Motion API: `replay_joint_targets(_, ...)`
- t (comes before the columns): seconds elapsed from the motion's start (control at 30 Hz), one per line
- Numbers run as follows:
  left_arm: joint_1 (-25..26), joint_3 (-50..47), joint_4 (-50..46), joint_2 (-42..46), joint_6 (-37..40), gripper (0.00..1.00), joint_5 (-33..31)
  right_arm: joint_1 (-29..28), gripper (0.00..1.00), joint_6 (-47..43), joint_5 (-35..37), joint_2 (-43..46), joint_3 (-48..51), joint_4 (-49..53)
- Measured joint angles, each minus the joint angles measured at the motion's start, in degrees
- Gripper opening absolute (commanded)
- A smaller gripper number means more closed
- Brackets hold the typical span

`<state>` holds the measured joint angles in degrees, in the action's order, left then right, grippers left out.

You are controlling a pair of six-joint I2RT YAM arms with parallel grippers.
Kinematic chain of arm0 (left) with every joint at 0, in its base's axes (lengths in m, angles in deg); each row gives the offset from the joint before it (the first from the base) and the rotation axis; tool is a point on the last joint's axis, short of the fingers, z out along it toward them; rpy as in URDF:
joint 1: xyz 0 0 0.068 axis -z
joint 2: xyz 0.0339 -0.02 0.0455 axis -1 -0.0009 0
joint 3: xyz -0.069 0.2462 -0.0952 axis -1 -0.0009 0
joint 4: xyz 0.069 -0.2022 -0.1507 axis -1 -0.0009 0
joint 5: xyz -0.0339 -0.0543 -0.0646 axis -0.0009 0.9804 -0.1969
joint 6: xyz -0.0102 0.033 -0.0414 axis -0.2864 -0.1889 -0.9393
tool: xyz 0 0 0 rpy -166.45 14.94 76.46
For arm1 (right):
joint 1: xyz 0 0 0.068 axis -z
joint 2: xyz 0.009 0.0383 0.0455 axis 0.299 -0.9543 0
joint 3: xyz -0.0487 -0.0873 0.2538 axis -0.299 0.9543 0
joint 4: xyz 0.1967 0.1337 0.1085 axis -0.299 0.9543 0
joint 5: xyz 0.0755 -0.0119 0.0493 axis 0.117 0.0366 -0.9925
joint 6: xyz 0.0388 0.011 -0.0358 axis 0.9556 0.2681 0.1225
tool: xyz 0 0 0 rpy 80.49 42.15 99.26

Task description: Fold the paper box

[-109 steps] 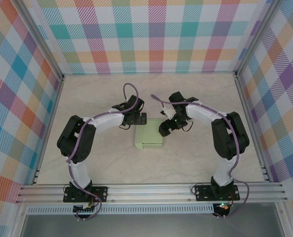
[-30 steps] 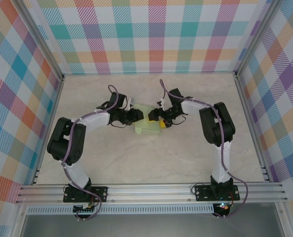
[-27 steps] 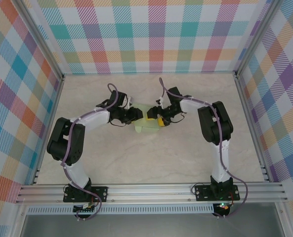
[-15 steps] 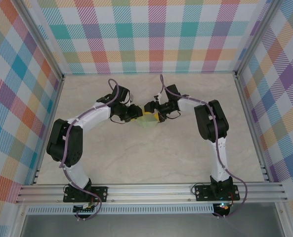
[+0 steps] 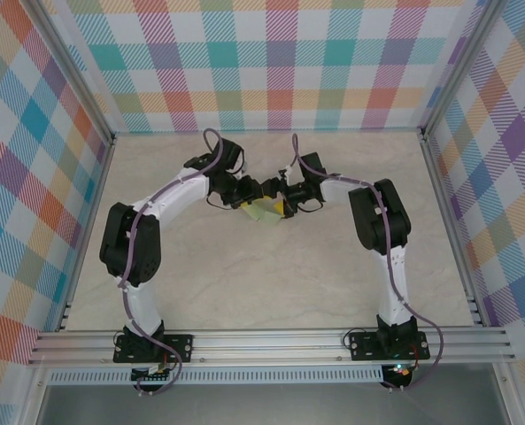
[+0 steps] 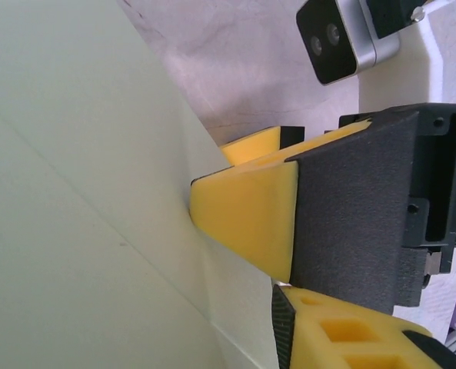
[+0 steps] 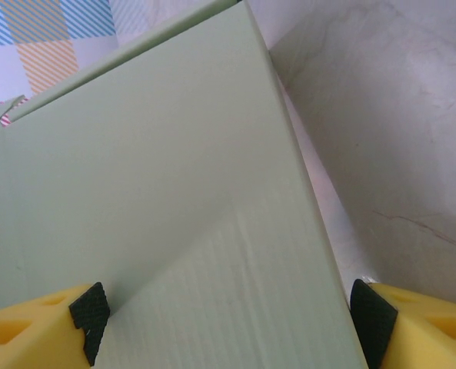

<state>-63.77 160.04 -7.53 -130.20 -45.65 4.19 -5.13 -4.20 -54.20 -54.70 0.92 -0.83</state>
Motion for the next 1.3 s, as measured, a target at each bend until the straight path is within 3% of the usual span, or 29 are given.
replay_joint_targets(0.27,0.0,12.3,-9.1,-7.0,0.9,0.36,1.1,1.6,0.84,6.5,-1.6,0.0,2.5,-6.7)
replay_joint_targets(0.7,0.0,23.9,-15.8,-12.9,3.7,0.23,-1.7,2.4,0.81,27.4,-0.3,0.7,11.3,-30.0)
replay_joint_targets(1.07,0.7,27.8,-20.2,-14.3,8.8,0.22,-7.1,3.2,0.84,28.1,3.8,3.7,14.2,-29.1)
replay_joint_targets(1.3,0.8,28.1,-22.3,-14.3,10.8,0.06,-8.8,6.1,0.85,23.4,5.5,7.0,16.1,-22.8)
